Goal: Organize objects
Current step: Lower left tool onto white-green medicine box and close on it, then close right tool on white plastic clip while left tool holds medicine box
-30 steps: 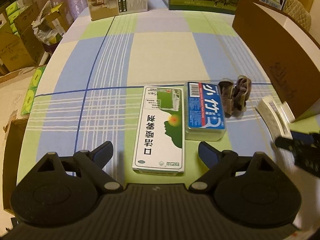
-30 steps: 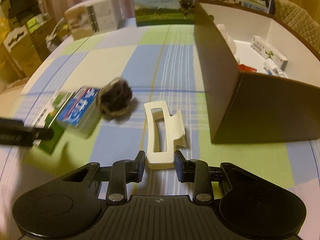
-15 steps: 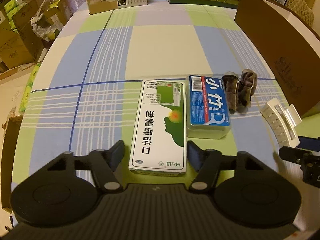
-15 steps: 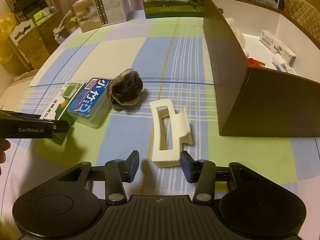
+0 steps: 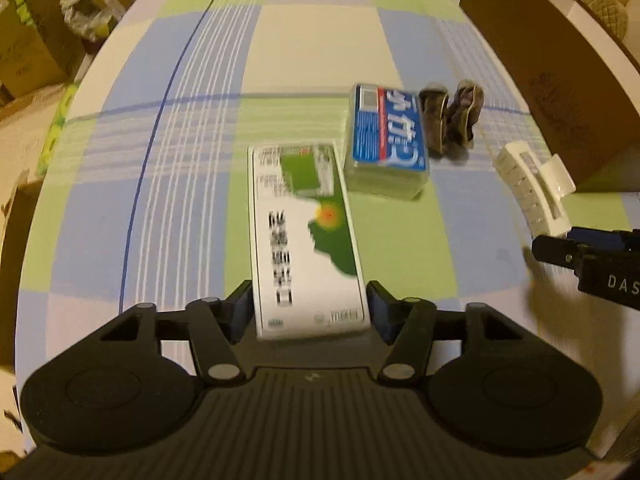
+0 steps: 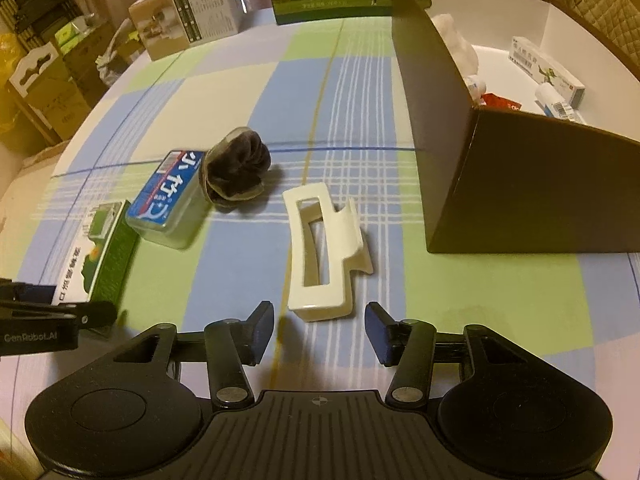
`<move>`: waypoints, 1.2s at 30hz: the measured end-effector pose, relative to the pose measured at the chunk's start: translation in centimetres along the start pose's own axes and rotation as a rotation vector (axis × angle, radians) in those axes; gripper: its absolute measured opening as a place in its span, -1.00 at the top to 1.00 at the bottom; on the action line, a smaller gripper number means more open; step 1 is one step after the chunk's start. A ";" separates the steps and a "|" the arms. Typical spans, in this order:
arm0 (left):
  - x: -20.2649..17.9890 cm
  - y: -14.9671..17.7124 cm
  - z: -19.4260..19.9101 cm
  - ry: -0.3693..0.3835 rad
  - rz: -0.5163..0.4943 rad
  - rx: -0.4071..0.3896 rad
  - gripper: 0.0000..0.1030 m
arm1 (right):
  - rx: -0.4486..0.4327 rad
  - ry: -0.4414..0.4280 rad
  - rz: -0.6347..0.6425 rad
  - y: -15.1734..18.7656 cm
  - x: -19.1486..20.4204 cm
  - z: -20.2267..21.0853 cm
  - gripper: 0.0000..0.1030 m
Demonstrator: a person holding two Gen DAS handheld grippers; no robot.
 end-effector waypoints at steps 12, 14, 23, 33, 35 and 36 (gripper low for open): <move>1.2 -2.8 -1.4 -0.021 0.083 -0.084 -0.21 | -0.060 0.021 0.014 -1.1 -0.1 -0.4 -0.08; 1.3 -2.9 -1.4 -0.023 0.075 -0.081 -0.02 | -0.074 0.025 0.014 -1.4 -0.3 -0.5 -0.09; 0.3 -1.2 -0.5 -0.047 0.039 -0.037 -0.01 | -0.111 0.024 0.026 -2.1 -0.5 -0.9 -0.09; 0.4 -1.6 -1.4 -0.041 0.048 -0.029 0.00 | -0.116 0.037 0.135 -1.7 0.1 -2.0 0.26; 0.5 -1.6 -1.4 -0.042 0.043 -0.031 0.00 | -0.112 0.043 0.167 -1.6 0.5 -2.0 0.27; 0.5 -1.6 -1.5 -0.044 0.039 -0.032 0.00 | -0.108 0.040 0.169 -1.5 0.5 -1.9 0.27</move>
Point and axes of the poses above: each gripper's, at about its wrist camera, not at the fingertips, and z roughly against the way its jaws point, x to its left, y to its underside, the point moved 4 cm from there along -z, roughly the way its jaws point, and after that the axes turned 3 degrees about -x, right-handed, at the moved point
